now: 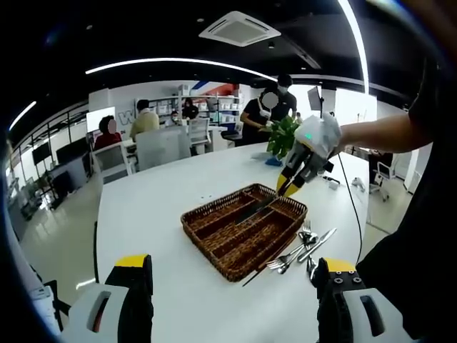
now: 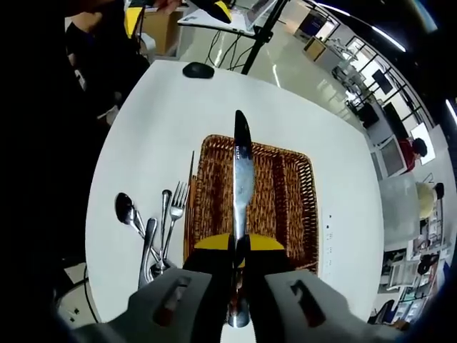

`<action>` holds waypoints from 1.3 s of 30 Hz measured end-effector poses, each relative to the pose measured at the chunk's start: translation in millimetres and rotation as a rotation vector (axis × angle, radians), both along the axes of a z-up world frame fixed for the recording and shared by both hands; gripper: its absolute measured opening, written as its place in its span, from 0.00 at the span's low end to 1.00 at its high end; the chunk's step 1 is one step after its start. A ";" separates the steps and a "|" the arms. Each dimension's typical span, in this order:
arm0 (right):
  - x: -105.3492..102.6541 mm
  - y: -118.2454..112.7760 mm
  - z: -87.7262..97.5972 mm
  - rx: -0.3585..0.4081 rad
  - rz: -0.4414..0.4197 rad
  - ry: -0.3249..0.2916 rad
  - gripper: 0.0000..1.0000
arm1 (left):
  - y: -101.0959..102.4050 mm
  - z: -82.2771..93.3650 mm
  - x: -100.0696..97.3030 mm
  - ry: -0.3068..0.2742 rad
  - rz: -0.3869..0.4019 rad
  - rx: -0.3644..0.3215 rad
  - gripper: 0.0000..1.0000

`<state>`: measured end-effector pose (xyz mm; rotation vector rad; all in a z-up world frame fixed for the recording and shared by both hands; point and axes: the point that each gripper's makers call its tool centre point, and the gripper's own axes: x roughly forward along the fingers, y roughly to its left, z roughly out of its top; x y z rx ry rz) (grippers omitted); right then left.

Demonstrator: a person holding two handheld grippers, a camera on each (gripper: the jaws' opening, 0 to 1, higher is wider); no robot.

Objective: Arrange the knives, forks, and spoons in their matching storage slots by inserting each utensil handle-first until every utensil is classified and aligned in the correct compartment

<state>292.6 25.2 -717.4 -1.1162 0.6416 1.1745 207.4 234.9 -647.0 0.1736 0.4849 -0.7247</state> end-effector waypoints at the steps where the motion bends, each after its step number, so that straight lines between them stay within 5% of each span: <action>1: 1.6 0.5 -0.5 0.000 -0.002 -0.003 0.03 | 0.5 0.0 0.2 0.000 0.002 0.000 1.00; 18: 18.2 7.6 -14.6 0.002 -0.006 0.002 0.03 | 7.8 -5.1 -0.3 0.015 0.036 -0.003 1.00; 39: 23.7 4.5 -56.5 -0.022 -0.008 0.029 0.03 | 15.8 -9.7 -5.3 0.038 0.069 0.011 1.00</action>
